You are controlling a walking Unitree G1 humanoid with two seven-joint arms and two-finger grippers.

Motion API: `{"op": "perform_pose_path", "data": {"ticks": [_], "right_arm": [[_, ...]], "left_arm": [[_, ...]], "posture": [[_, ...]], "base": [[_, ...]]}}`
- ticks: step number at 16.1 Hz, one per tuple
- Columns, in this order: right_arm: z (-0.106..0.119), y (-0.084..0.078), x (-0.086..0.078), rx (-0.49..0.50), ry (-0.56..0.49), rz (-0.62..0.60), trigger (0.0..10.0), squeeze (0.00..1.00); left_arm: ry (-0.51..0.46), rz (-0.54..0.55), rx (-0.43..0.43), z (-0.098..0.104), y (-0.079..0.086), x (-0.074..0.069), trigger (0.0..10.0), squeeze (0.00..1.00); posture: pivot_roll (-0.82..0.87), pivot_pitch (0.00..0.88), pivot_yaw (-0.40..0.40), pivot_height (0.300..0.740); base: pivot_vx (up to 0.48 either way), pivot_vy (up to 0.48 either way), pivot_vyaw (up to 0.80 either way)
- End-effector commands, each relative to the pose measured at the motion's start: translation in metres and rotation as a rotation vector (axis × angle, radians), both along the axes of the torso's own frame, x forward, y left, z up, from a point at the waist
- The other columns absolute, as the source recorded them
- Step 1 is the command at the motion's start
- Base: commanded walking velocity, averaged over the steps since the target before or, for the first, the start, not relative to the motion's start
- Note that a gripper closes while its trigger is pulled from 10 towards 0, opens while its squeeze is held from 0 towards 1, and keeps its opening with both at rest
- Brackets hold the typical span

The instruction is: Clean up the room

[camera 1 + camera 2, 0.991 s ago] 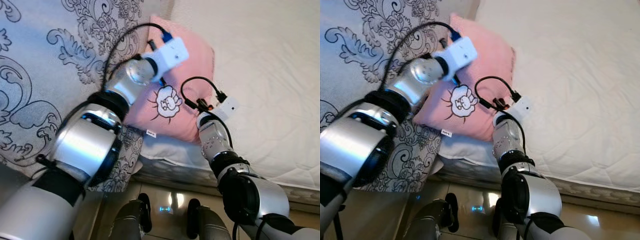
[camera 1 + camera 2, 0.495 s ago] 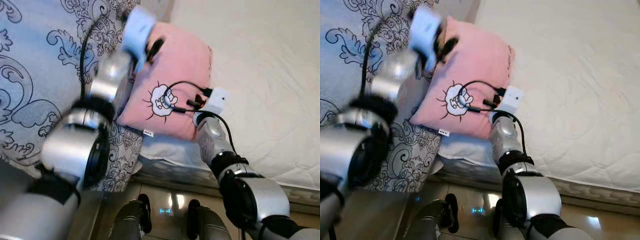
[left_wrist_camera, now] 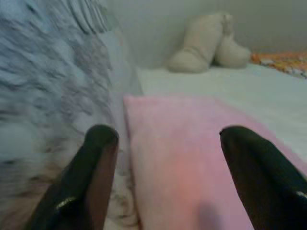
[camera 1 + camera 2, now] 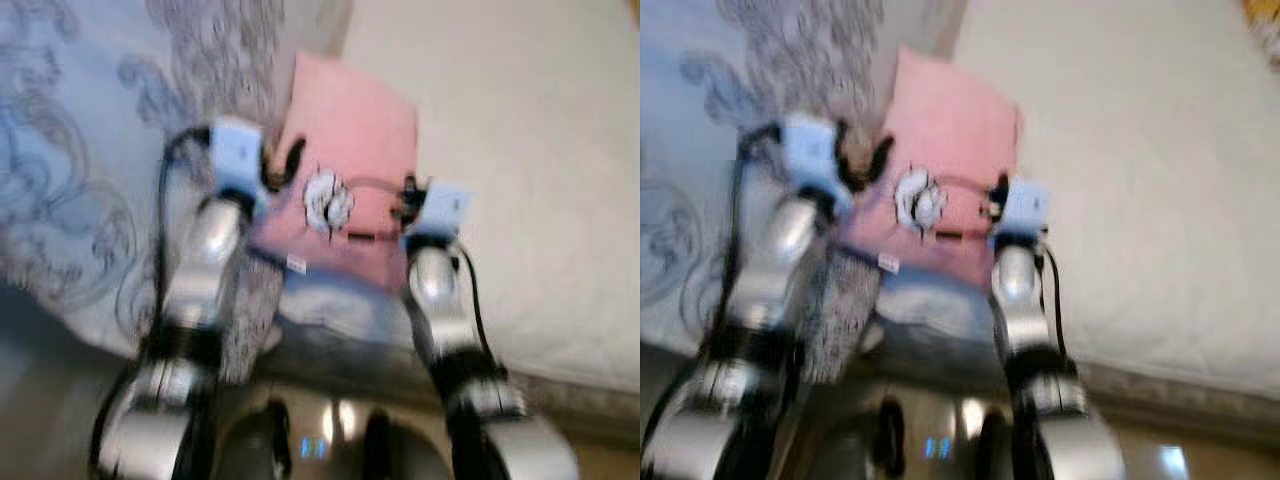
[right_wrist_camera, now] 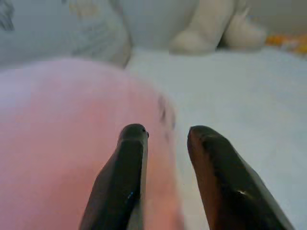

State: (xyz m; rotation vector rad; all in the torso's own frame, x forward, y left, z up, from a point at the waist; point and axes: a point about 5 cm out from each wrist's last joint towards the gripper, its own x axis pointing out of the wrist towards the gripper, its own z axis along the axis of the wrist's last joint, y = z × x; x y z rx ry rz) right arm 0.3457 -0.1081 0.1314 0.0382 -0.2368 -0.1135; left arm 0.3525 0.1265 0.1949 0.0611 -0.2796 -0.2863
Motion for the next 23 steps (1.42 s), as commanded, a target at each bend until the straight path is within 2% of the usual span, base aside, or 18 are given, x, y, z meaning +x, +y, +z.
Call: {"op": "perform_pose_path", "data": {"ticks": [1, 3, 4, 5, 6, 8, 9, 10, 11, 12, 13, 14, 16, 17, 21, 23], "right_arm": [[0.004, 0.000, -0.012, -0.031, -0.042, 0.004, 10.0, 1.00], [-0.002, -0.009, -0.035, -0.065, -0.045, 0.003, 10.0, 1.00], [-0.006, -0.023, -0.052, -0.071, -0.034, -0.022, 10.0, 1.00], [-0.008, -0.031, -0.059, -0.066, -0.020, -0.043, 10.0, 1.00], [-0.011, -0.044, -0.076, -0.069, 0.006, -0.077, 10.0, 1.00], [-0.014, -0.067, -0.119, -0.132, 0.071, -0.101, 10.0, 1.00], [-0.016, -0.071, -0.129, -0.147, 0.084, -0.095, 10.0, 1.00], [-0.020, -0.076, -0.145, -0.136, 0.126, -0.097, 10.0, 1.00], [-0.027, -0.078, -0.155, -0.054, 0.170, -0.102, 10.0, 1.00], [-0.033, -0.081, -0.158, -0.002, 0.208, -0.119, 10.0, 1.00], [-0.037, -0.084, -0.160, -0.008, 0.238, -0.138, 10.0, 0.88], [-0.040, -0.086, -0.161, -0.019, 0.272, -0.141, 10.0, 0.00], [-0.042, -0.083, -0.152, -0.023, 0.292, -0.114, 10.0, 0.00], [-0.041, -0.082, -0.149, -0.020, 0.290, -0.109, 10.0, 0.00], [-0.042, -0.081, -0.140, -0.005, 0.295, -0.081, 10.0, 0.00], [-0.043, -0.083, -0.137, -0.013, 0.302, -0.083, 10.0, 0.00]], "left_arm": [[0.012, 0.017, 0.021, -0.004, 0.000, -0.015, 10.0, 1.00], [0.059, 0.021, 0.044, -0.019, 0.004, -0.032, 10.0, 1.00], [0.114, 0.039, 0.039, -0.033, 0.010, -0.042, 10.0, 1.00], [0.133, 0.042, 0.043, -0.038, 0.012, -0.046, 10.0, 1.00], [0.160, 0.037, 0.066, -0.048, 0.017, -0.056, 10.0, 1.00], [0.291, 0.043, 0.074, -0.072, 0.038, -0.080, 10.0, 1.00], [0.311, 0.046, 0.081, -0.078, 0.042, -0.084, 10.0, 1.00], [0.329, 0.037, 0.095, -0.086, 0.043, -0.089, 10.0, 1.00], [0.338, 0.023, 0.096, -0.094, 0.040, -0.092, 10.0, 1.00], [0.353, 0.020, 0.090, -0.100, 0.039, -0.094, 10.0, 1.00], [0.360, 0.013, 0.080, -0.102, 0.038, -0.095, 10.0, 0.00], [0.370, 0.008, 0.066, -0.102, 0.037, -0.094, 10.0, 0.00], [0.365, -0.019, 0.097, -0.101, 0.027, -0.082, 10.0, 0.00], [0.362, -0.029, 0.087, -0.101, 0.024, -0.078, 10.0, 0.00], [0.365, -0.039, 0.068, -0.104, 0.019, -0.074, 10.0, 0.00], [0.382, 0.001, 0.050, -0.108, 0.021, -0.071, 10.0, 0.00]], "posture": [[0.13, 0.055, -0.005, 0.740], [0.12, 0.047, -0.020, 0.740], [0.12, 0.045, -0.022, 0.740], [0.11, 0.044, -0.023, 0.740], [0.10, 0.041, -0.024, 0.740], [0.08, 0.043, -0.024, 0.740], [0.08, 0.040, -0.026, 0.740], [0.07, 0.031, -0.024, 0.740], [0.06, 0.029, -0.021, 0.740], [0.06, 0.023, -0.019, 0.740], [0.05, 0.023, -0.018, 0.740], [0.04, 0.020, -0.013, 0.740], [0.04, 0.020, -0.007, 0.740], [0.04, 0.020, -0.002, 0.740], [0.03, 0.023, 0.004, 0.740], [0.02, 0.025, 0.003, 0.740]], "base": [[0.000, 0.000, 0.00], [0.000, 0.000, 0.00], [0.000, 0.000, 0.00], [0.000, 0.000, 0.00], [0.000, 0.000, 0.00], [0.000, 0.000, 0.00], [0.000, 0.000, 0.00], [0.000, 0.000, 0.00], [0.000, 0.000, 0.00], [0.000, 0.000, 0.00], [0.000, 0.000, 0.00], [0.000, 0.000, 0.00], [0.000, -0.240, 0.00], [0.000, -0.480, 0.00], [0.000, -0.480, 0.00], [0.000, -0.480, 0.00]]}}
